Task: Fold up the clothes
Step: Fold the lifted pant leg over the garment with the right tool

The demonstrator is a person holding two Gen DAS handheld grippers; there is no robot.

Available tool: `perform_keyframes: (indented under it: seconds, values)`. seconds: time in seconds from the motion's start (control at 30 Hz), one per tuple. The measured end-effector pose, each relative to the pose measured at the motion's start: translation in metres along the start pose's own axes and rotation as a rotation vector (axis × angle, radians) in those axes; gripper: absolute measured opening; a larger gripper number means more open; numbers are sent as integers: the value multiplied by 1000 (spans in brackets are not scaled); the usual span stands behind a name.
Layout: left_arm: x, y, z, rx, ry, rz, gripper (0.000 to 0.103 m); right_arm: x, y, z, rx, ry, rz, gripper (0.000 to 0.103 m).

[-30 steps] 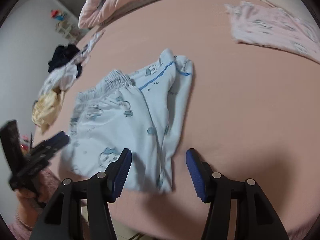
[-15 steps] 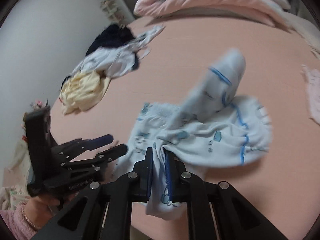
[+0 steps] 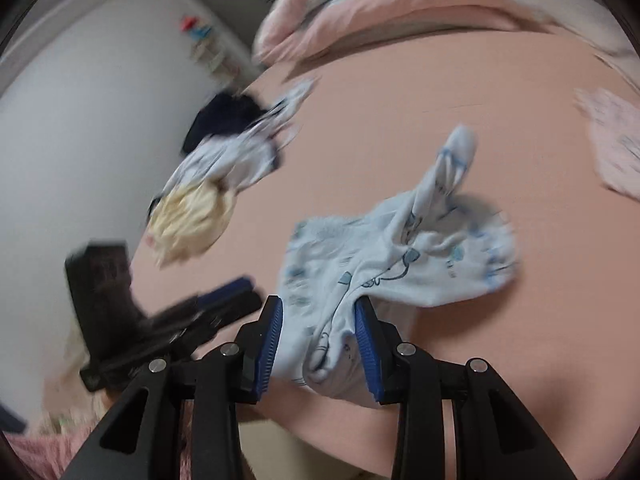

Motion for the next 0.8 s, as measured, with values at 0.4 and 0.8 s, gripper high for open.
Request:
perform_keyframes:
  seconds: [0.4, 0.8]
  values:
    - [-80, 5, 61, 169, 32, 239, 47, -139, -12, -26, -80, -215, 461, 36]
    - [-41, 4, 78, 249, 113, 76, 47, -124, 43, 35, 13, -204, 186, 42]
Point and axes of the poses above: each gripper's, at about its wrist camera, not at the fingertips, and z roughly the way its jaws point, x to its left, y to its top, the point moved 3 cm from there along z, roughly the way its jaws point, and after that the axes turned 5 degrees about z, right-handed, at the moved point
